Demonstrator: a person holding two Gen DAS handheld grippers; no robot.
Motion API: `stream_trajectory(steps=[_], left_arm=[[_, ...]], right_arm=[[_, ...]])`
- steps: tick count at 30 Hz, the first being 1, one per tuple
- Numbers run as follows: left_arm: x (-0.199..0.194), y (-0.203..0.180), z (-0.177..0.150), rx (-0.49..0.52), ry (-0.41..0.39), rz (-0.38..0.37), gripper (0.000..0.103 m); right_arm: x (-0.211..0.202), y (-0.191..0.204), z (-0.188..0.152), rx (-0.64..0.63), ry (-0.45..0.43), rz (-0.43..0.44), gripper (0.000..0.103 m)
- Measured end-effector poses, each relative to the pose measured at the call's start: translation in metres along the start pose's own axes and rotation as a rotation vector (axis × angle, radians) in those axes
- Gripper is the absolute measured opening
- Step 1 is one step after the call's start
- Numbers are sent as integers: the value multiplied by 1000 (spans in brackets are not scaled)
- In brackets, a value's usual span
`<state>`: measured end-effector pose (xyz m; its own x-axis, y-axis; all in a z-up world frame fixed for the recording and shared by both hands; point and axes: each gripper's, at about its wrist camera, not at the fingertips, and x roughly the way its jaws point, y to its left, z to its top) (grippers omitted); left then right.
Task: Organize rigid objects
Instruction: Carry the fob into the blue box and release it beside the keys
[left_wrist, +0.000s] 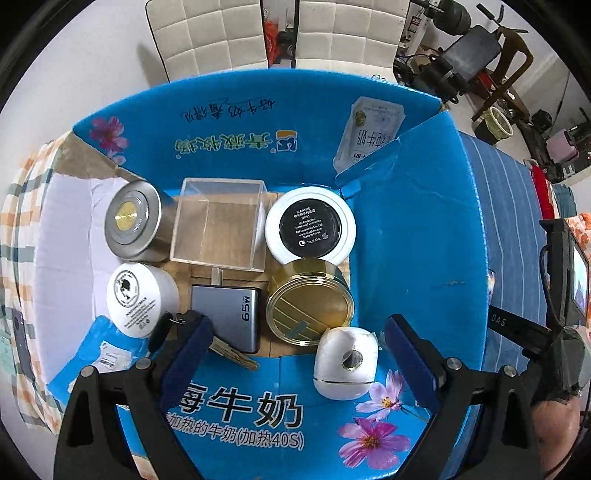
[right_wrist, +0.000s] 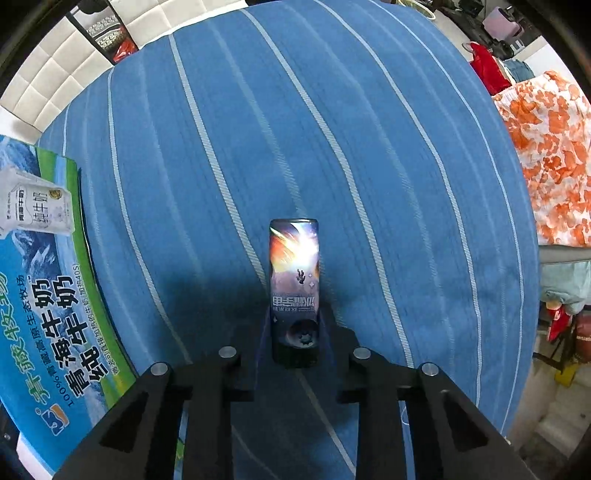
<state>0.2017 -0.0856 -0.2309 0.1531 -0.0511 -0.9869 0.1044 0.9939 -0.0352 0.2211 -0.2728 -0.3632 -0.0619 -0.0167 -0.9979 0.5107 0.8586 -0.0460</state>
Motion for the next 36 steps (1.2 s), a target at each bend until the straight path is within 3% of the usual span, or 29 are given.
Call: stream_trajectory(steps=[6, 15, 22, 30, 36], left_arm=[[-19, 0, -8, 29, -41, 23, 96], [-64, 8, -16, 58, -112, 19, 96], [-111, 34, -19, 57, -195, 44, 96], [-134, 74, -27, 20, -235, 67, 96], [-98, 113, -38, -42, -182, 66, 96]], right_arm=[[-40, 10, -19, -20, -91, 23, 27], [-150, 36, -59, -104, -277, 141, 27], [-206, 65, -96, -179, -327, 231, 27], [-214, 105, -125, -255, -309, 306, 27], [-156, 139, -131, -287, -188, 368, 27]])
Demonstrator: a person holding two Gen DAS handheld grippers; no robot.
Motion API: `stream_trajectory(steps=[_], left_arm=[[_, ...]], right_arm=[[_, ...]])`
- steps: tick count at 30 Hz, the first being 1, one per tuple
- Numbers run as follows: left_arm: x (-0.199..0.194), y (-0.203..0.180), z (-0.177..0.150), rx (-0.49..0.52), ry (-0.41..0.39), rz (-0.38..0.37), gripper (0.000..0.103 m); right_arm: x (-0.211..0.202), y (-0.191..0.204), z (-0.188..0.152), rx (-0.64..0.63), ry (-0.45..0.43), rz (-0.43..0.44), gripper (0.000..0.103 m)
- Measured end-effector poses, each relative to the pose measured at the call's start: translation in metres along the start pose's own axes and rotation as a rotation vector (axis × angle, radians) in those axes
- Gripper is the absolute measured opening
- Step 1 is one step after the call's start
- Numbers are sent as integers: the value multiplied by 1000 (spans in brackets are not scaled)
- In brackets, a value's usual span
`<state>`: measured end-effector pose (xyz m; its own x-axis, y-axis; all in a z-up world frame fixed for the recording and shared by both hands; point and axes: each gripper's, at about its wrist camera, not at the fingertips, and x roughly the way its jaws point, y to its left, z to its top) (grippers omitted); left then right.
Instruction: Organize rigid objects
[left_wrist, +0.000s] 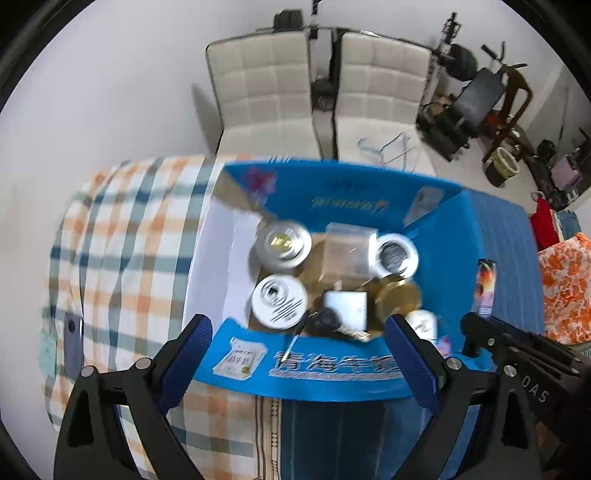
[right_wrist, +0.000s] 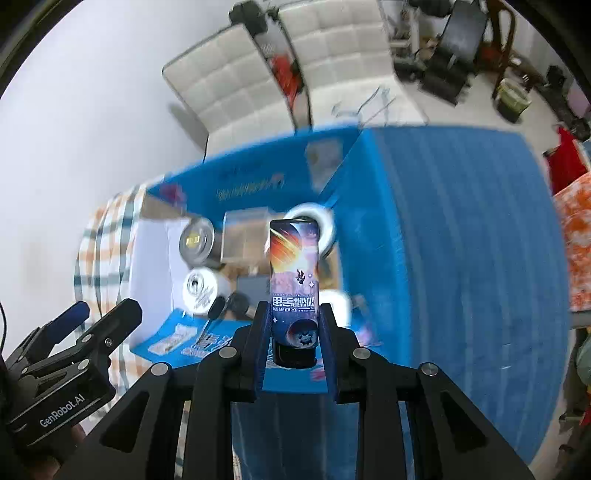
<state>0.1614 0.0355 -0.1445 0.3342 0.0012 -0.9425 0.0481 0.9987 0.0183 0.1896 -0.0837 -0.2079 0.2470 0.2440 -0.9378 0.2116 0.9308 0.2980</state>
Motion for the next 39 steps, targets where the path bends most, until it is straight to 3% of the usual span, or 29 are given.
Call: stream_trajectory(steps=[6, 13, 27, 31, 32, 33, 34, 36, 39], left_arm=[[47, 17, -17, -23, 89, -5, 96], [75, 25, -27, -35, 127, -4, 96], [83, 25, -25, -23, 139, 10, 96], [74, 25, -22, -15, 124, 20, 96], [71, 25, -22, -15, 121, 22, 96], [69, 26, -21, -13, 118, 22, 96], [65, 26, -21, -14, 116, 22, 96], [57, 26, -20, -15, 109, 19, 96], [43, 27, -19, -18, 97, 15, 96]], right_arm=[[67, 4, -8, 13, 86, -29, 27], [103, 11, -8, -21, 121, -96, 27], [125, 1, -7, -12, 152, -185, 28], [116, 6, -7, -25, 118, -204, 30], [112, 7, -7, -28, 112, -207, 32], [108, 8, -7, -26, 106, -211, 42], [104, 7, -6, -23, 99, -219, 62], [95, 6, -5, -15, 78, -209, 90], [74, 3, -6, -17, 53, -216, 89]])
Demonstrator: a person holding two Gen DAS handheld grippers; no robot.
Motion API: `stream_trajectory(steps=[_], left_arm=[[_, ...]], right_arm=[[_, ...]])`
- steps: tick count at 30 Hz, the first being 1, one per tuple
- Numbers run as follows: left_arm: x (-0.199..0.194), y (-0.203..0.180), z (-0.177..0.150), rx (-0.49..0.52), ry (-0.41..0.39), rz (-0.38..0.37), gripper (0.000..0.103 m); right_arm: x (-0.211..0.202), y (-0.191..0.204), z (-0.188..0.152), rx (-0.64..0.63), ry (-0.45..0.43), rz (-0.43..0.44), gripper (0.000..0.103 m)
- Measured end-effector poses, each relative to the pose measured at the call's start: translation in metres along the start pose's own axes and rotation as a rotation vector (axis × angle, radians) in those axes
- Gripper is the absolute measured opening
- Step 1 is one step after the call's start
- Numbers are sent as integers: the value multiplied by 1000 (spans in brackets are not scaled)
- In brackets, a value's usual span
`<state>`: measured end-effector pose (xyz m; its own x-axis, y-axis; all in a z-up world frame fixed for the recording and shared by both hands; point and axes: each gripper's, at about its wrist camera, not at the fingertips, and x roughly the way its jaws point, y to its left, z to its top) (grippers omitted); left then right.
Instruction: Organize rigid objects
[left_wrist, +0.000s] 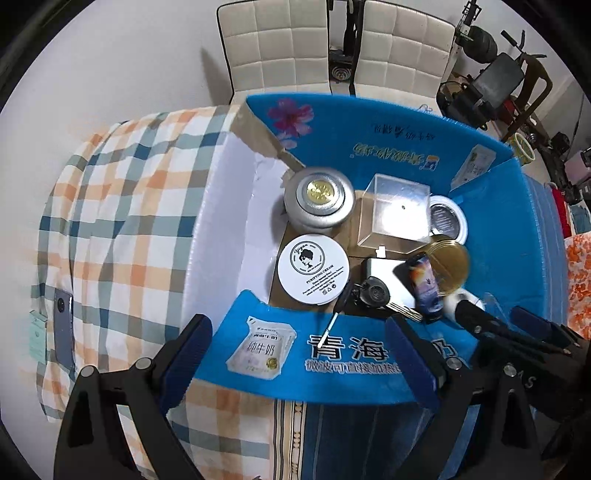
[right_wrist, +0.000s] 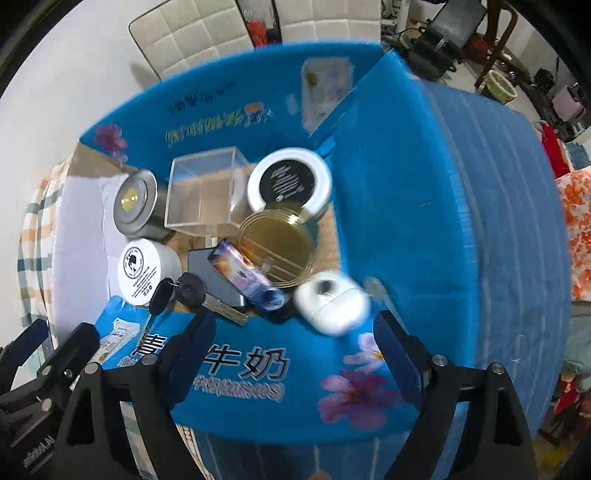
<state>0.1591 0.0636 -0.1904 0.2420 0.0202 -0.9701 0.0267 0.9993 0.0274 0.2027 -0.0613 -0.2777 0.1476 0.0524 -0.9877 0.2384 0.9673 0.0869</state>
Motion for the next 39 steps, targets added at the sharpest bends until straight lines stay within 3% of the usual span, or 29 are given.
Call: stream_trajectory(steps=[4, 14, 21, 30, 39], left_arm=[[-36, 0, 1, 6, -30, -13, 96], [-155, -6, -11, 1, -188, -40, 96], [-207, -6, -22, 2, -252, -49, 96], [-243, -1, -35, -28, -332, -56, 96], [-241, -2, -40, -31, -335, -21, 96]], right_arm=[[-40, -4, -7, -4, -41, 11, 89], [-202, -16, -41, -9, -227, 105, 90], [-279, -18, -68, -47, -309, 121, 93], [-329, -21, -88, -72, -372, 98, 93], [-323, -21, -83, -63, -385, 63, 93]])
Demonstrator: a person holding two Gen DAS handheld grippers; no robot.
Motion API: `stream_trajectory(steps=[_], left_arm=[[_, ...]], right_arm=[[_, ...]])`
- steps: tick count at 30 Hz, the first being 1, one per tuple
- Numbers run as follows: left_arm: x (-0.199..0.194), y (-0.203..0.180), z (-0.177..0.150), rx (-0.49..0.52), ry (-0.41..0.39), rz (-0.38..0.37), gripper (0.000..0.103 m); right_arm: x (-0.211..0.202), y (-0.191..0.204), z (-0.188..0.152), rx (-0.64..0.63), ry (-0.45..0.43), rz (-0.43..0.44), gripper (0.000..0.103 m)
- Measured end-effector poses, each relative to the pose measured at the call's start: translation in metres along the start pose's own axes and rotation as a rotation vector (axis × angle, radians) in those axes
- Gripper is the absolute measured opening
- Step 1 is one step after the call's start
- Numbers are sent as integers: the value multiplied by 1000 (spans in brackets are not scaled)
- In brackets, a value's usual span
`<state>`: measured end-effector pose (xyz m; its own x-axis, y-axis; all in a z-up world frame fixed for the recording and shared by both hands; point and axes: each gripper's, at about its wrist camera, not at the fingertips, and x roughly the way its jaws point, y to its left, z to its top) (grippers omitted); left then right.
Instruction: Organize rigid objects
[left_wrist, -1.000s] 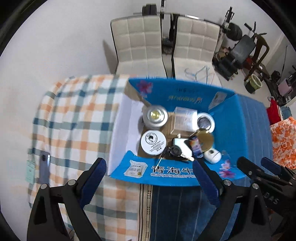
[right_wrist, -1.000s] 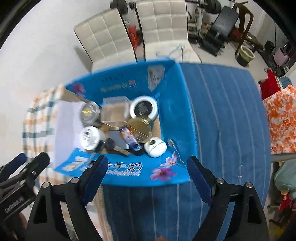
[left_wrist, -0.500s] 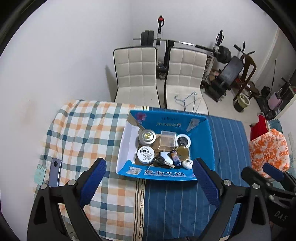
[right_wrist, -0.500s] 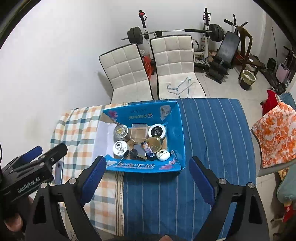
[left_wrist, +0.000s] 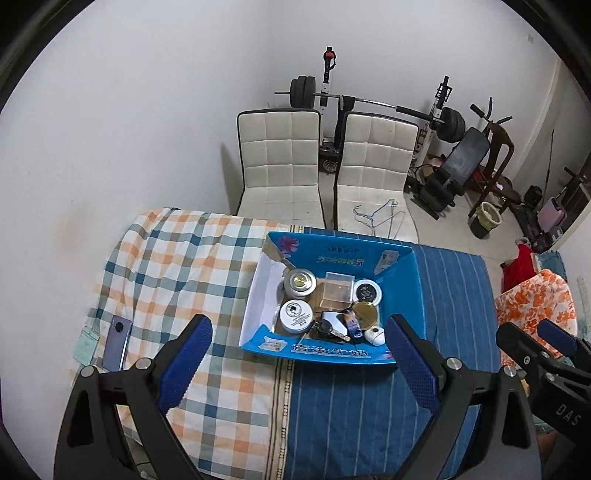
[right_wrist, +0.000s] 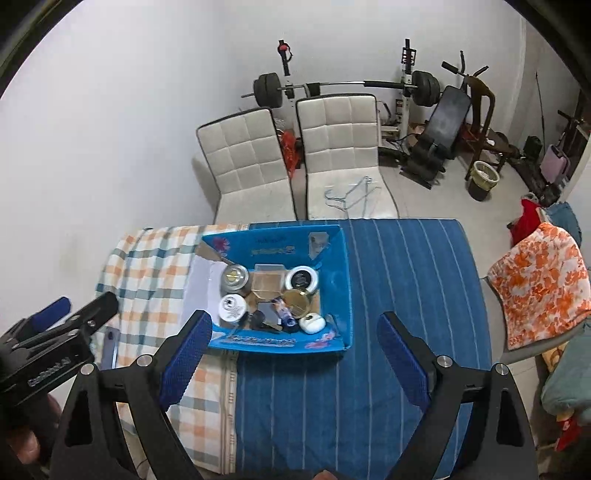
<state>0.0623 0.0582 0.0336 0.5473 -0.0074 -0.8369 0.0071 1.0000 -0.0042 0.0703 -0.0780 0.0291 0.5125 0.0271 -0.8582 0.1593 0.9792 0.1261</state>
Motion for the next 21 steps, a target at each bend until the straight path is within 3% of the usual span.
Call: stream_trajectory(steps=[21], left_arm=[[32, -9, -10, 33, 89, 11, 96]], right_arm=[[31, -8, -3, 10, 44, -49, 93]])
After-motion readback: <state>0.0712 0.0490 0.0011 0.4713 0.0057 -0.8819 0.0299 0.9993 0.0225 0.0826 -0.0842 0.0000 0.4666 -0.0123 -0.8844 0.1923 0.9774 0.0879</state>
